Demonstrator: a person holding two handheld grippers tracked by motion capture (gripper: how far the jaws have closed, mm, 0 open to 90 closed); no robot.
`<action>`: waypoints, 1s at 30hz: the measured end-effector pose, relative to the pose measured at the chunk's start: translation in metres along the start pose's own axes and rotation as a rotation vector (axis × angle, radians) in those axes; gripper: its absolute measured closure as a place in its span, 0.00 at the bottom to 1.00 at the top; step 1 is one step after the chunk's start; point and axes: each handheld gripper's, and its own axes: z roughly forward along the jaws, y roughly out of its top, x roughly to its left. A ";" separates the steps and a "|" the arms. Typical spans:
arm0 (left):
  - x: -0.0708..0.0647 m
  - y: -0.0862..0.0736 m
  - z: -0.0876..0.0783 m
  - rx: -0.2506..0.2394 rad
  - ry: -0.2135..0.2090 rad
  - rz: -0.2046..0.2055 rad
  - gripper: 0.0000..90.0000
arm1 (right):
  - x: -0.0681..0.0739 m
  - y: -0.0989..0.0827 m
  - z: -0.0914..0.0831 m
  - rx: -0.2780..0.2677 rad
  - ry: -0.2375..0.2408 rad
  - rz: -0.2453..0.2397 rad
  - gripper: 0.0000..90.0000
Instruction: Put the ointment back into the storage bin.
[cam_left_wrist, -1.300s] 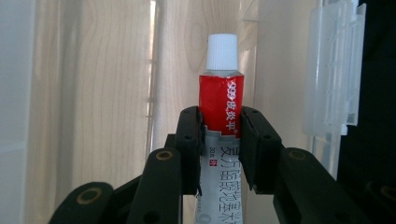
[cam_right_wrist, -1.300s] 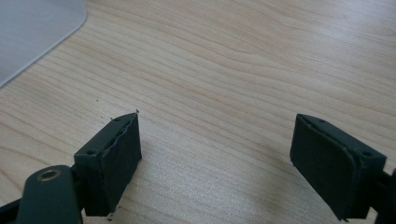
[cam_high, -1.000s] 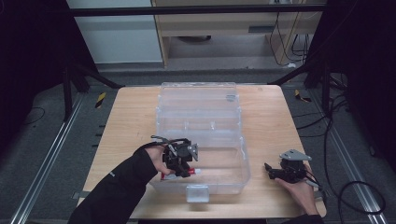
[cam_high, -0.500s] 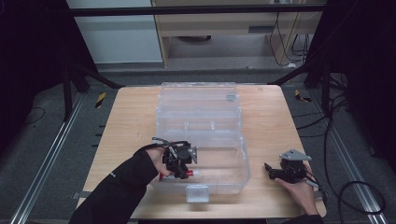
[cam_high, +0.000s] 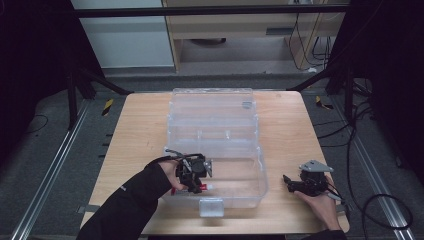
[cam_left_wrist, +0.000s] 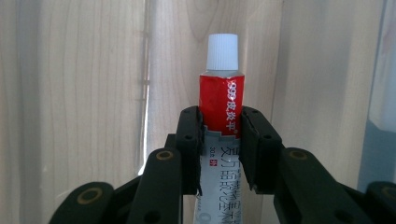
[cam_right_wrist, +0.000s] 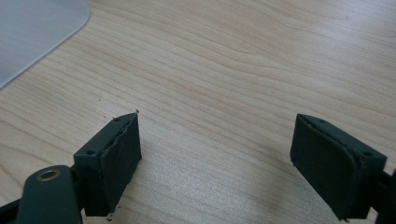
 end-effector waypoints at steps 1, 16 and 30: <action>0.000 0.000 0.000 0.002 0.003 -0.005 0.78 | 0.000 0.000 0.000 0.000 0.000 0.000 0.18; 0.002 -0.001 0.001 0.002 -0.006 0.006 0.77 | 0.000 0.000 0.000 -0.002 0.002 -0.001 0.18; -0.003 -0.008 -0.030 -0.117 0.048 -0.025 0.69 | 0.000 0.000 0.000 -0.002 0.001 0.000 0.18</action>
